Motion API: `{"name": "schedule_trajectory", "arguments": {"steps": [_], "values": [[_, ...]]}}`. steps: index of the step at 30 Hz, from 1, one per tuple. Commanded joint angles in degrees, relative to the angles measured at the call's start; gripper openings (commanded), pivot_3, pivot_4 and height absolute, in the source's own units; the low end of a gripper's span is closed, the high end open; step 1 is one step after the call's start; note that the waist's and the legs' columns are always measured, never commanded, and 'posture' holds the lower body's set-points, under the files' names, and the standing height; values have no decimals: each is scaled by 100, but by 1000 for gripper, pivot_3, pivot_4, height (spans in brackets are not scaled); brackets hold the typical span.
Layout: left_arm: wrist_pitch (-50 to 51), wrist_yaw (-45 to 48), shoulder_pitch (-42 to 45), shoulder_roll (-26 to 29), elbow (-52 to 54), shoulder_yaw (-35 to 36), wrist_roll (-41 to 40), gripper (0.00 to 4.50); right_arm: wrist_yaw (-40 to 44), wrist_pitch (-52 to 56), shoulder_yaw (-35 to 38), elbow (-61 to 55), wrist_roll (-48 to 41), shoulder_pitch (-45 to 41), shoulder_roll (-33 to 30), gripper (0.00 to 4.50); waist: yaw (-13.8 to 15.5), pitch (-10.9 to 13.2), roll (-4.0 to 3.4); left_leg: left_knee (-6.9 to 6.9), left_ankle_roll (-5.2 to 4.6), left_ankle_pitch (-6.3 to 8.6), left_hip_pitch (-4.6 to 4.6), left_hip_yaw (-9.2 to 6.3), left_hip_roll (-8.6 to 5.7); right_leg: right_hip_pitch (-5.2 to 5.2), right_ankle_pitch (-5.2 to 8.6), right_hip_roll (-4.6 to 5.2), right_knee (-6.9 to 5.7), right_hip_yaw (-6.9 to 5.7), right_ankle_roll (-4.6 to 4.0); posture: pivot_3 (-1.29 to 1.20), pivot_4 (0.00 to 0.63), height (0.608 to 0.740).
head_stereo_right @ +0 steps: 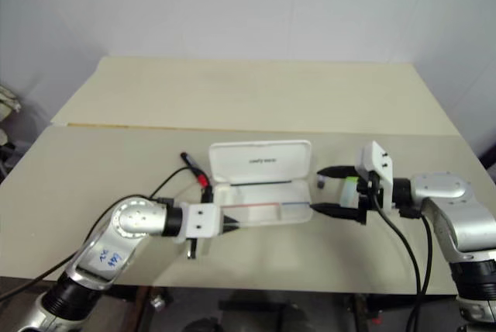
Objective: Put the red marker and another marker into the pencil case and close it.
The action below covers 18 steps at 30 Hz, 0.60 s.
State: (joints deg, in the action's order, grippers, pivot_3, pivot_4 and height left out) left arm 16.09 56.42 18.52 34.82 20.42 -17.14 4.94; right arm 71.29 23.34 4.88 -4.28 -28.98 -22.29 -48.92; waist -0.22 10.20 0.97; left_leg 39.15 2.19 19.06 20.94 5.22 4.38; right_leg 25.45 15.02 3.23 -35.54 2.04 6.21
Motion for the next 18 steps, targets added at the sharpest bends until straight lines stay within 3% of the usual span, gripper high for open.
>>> {"name": "schedule_trajectory", "arguments": {"steps": [1,9,13,18], "values": [[185,81,-153,36,489,82,-353,24,-92,-97,21,0,39,-181,68,4500,1,0,0,0,0,0,-1,0,0,0,0,0,-1,0,0,0,150,740],[66,-11,-292,169,368,-4,-282,24,-52,-202,-23,206,152,-332,155,4500,5,0,0,0,-3,2,1,1,-1,0,-1,0,4,2,1,0,150,740],[4,-31,-286,205,305,-19,-241,1103,-47,-247,-35,301,210,-423,200,4500,4,0,0,0,-4,2,1,2,-2,0,-1,0,5,2,1,0,150,740],[-26,-34,-243,233,313,11,-268,2831,-38,-323,-80,448,294,-581,254,4500,1,0,0,0,-4,2,0,2,-1,0,-1,0,4,2,1,0,150,740]]}}
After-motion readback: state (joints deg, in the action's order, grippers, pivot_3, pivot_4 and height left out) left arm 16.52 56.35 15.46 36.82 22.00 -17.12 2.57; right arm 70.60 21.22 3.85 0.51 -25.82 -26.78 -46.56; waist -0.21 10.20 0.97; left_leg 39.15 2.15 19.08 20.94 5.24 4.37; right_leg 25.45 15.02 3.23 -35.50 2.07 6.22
